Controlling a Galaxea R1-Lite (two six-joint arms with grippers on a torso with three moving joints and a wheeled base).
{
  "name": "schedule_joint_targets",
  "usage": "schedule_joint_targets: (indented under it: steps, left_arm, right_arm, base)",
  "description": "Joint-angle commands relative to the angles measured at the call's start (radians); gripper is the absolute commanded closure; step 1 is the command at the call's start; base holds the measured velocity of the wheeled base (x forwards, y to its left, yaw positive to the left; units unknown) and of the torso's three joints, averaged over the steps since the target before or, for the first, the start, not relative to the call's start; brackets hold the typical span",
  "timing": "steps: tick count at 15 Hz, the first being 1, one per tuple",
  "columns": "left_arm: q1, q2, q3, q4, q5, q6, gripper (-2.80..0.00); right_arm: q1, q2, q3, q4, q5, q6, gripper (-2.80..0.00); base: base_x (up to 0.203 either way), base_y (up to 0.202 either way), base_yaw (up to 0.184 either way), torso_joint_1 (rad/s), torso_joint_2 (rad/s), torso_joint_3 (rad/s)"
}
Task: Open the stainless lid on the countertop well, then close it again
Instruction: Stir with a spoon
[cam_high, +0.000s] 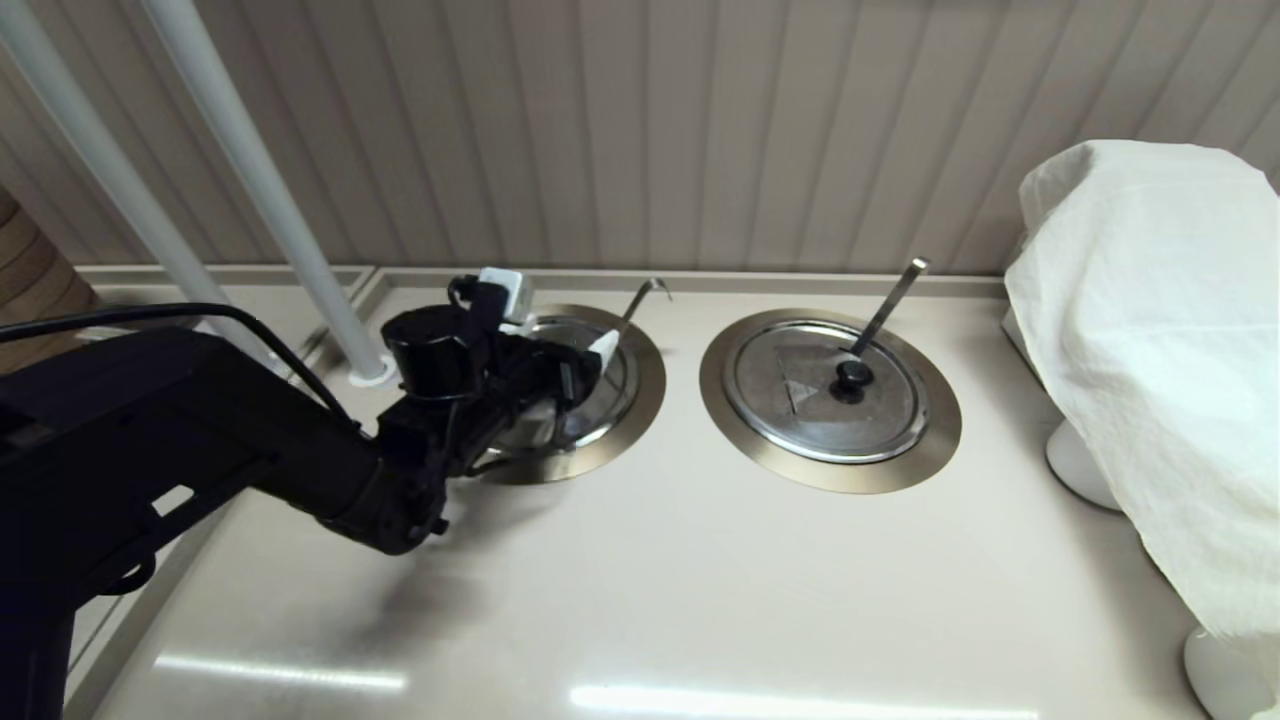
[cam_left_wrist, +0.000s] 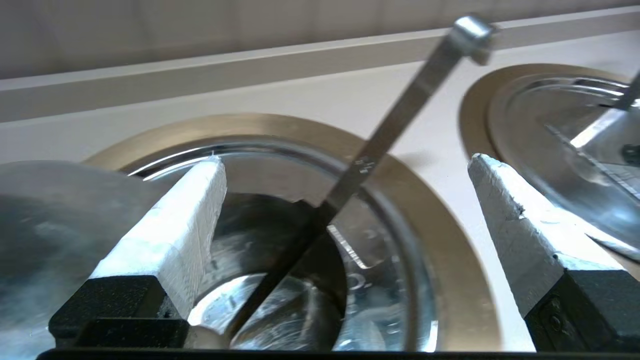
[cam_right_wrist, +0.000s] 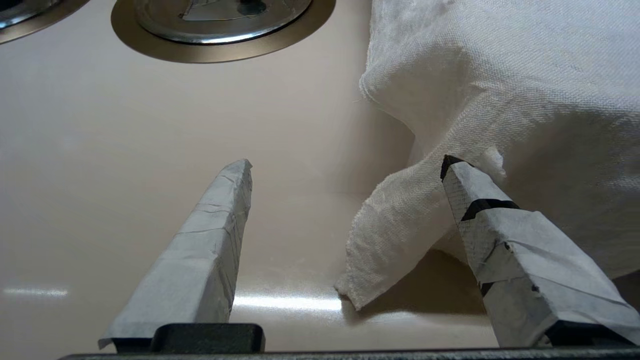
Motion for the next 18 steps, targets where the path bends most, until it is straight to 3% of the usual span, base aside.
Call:
schedule_joint_targets:
  steps: [1,4,12,18]
  left_arm:
    - [-0.024,0.045,-0.042,-0.003,0.019,0.001,-2.8]
    - [-0.044,0.14,-0.149,0.013,0.107,0.002,-2.8]
    - [-0.058,0.232,-0.306,0.048,0.162,0.003,-2.8]
    - [-0.058,0.277,-0.384,0.087,0.167,0.003,-2.8]
  right_arm:
    - [0.0,0.0,0.0,0.0,0.001,0.0,-2.8]
    - [0.0,0.0,0.0,0.0,0.0,0.0,-2.8]
    - [0.0,0.0,0.0,0.0,0.0,0.0,-2.8]
    - [0.0,0.0,0.0,0.0,0.0,0.001,-2.8]
  base:
    - [0.0,0.0,0.0,0.0,0.0,0.0]
    - [0.0,0.0,0.0,0.0,0.0,0.0]
    - [0.0,0.0,0.0,0.0,0.0,0.0]
    - [0.0,0.0,0.0,0.0,0.0,0.0]
